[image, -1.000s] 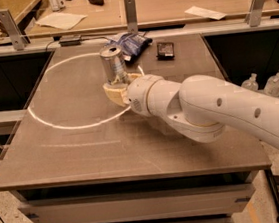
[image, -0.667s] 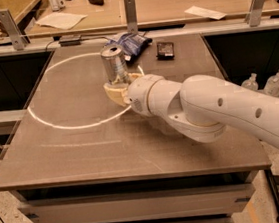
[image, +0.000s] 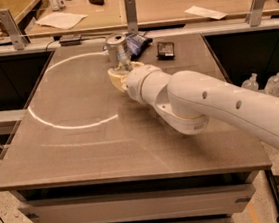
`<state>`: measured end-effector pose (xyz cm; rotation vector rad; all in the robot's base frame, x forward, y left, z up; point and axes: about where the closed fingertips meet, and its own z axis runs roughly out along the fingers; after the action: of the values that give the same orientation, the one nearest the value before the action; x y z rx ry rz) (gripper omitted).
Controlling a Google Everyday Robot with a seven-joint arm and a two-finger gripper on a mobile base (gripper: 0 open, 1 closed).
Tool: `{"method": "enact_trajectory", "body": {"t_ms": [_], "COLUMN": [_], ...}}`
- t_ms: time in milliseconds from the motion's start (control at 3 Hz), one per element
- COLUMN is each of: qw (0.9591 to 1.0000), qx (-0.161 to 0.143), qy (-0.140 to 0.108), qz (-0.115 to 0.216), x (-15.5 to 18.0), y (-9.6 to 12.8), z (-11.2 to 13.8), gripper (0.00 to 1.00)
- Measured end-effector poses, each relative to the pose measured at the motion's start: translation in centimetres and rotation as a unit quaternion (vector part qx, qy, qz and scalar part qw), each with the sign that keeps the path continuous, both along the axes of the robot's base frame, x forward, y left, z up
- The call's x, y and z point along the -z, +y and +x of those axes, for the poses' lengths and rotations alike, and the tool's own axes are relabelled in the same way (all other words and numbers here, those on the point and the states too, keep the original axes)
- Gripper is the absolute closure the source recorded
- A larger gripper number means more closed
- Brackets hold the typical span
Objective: Move redbull can near blue chip bag
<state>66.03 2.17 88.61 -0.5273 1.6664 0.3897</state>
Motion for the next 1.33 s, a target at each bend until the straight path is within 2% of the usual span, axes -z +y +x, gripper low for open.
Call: {"method": "enact_trajectory", "body": {"t_ms": [333,667,1000,1333], "qw": [0.9987,0.9955,0.9935,0.9934], "qx": [0.05,0.095,0.112,0.106], "qy": [-0.009,0.002,0.02,0.04], "qz": [-0.005,0.004,0.012,0.018], "x": [-0.1,0.8,2.0,3.6], "y": [-2.4,-4.8,-6.5,-6.3], "z": [3.7,6.4,8.6,10.4], "gripper": [1.0,1.0,1.0,1.0]}}
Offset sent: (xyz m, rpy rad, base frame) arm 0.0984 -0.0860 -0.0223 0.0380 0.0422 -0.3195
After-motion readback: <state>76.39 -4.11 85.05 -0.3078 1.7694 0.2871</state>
